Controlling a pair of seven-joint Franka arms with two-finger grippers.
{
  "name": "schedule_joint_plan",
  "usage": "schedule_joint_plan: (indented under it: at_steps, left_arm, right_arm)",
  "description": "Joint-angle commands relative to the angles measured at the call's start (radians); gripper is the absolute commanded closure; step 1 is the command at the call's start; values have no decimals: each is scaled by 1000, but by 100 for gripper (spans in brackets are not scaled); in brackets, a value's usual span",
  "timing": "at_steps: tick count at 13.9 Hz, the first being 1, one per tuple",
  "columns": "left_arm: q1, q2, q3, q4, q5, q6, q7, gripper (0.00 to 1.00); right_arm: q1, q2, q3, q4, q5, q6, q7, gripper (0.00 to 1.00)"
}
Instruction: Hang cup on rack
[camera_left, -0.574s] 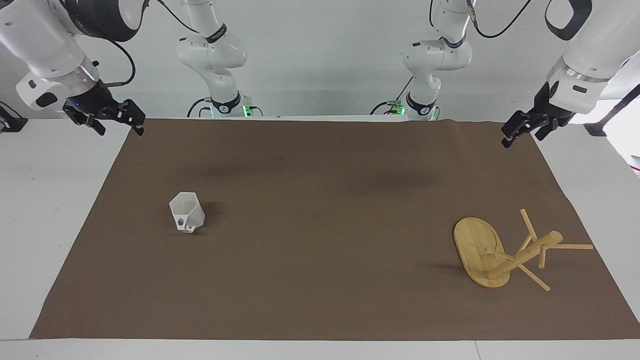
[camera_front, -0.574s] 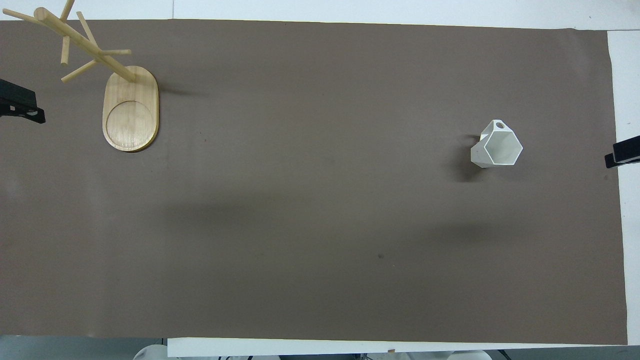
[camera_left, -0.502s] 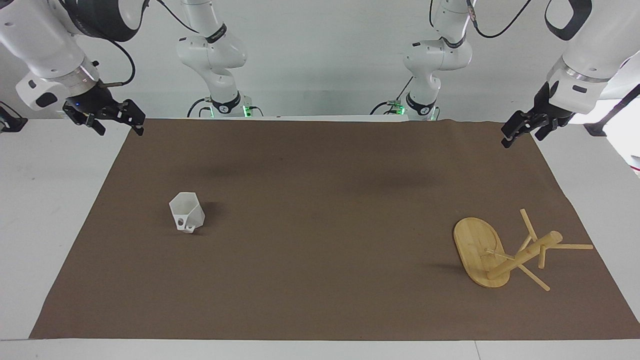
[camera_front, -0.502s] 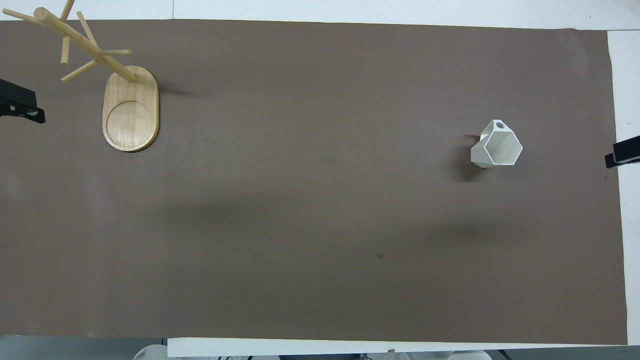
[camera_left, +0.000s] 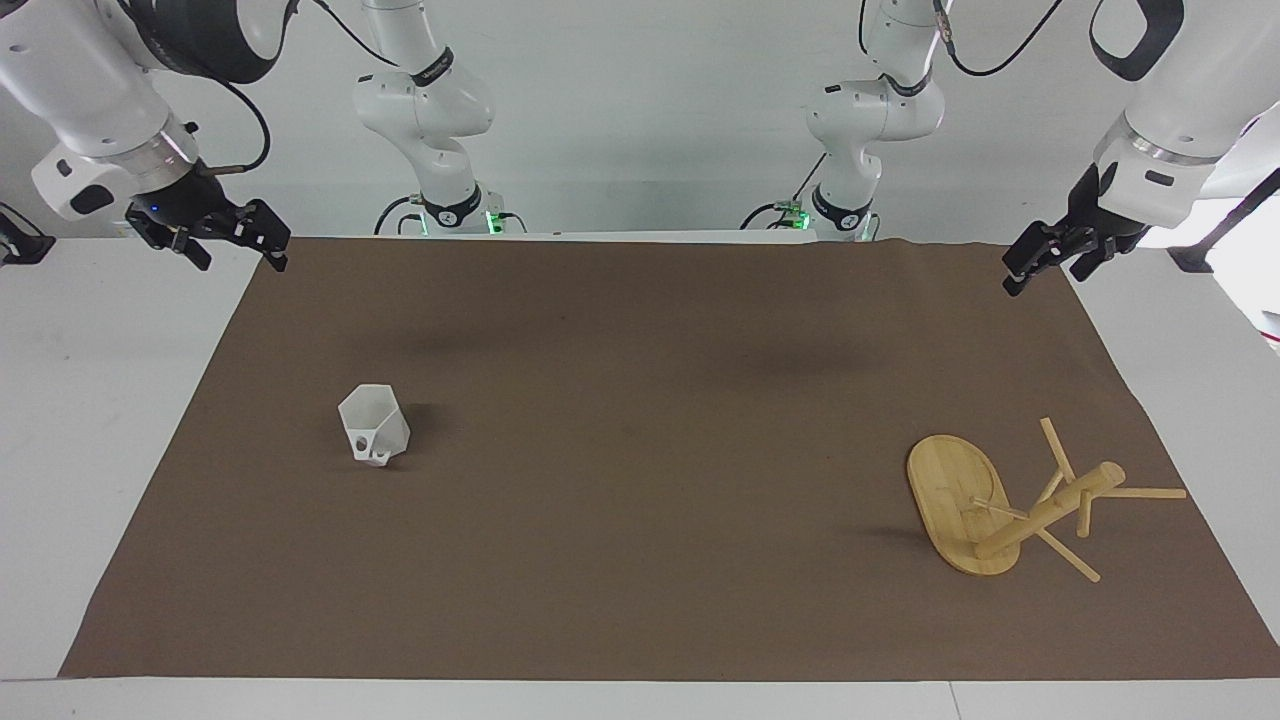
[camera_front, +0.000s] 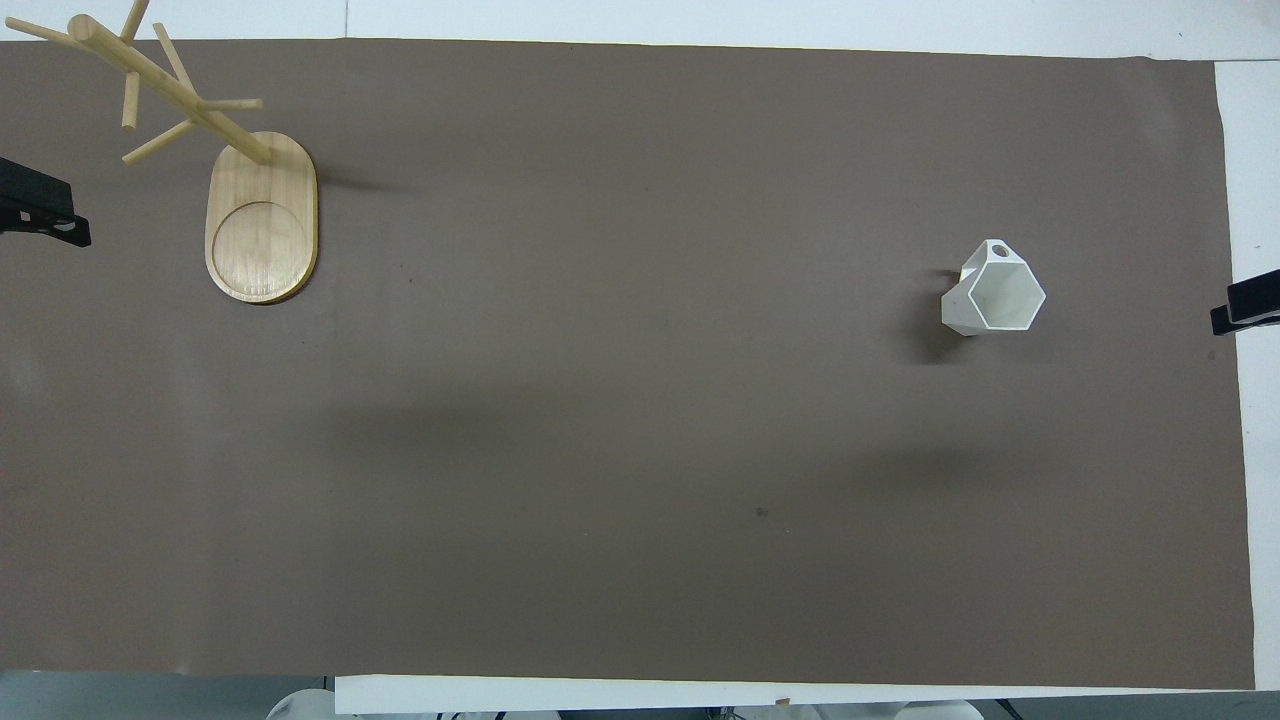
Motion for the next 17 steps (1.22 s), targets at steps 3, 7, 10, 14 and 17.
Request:
schedule_joint_plan:
  at_steps: [3,7,10,14,17]
  left_arm:
    - [10,-21,-2,-20,-9,-6,-6,1]
    - [10,-21,-2,-20,-9,-6,-6,1]
    - [9,-21,-2,-20,-9,-6,-6,1]
    - [9,-21,-2,-20,-9,-6,-6,1]
    - [9,-21,-2,-20,-9,-6,-6,1]
  right_arm:
    - [-6,-25,15,-40,2,18,-160,0]
    - [-52,-9,9,-54,4,123,-682,0]
    - [-171,46,7,-52,172,168,-1042,0]
    - [-325,176,7,-49,424,171,-1438,0]
    - [-417,299,9,-57,681,121,-1740,0]
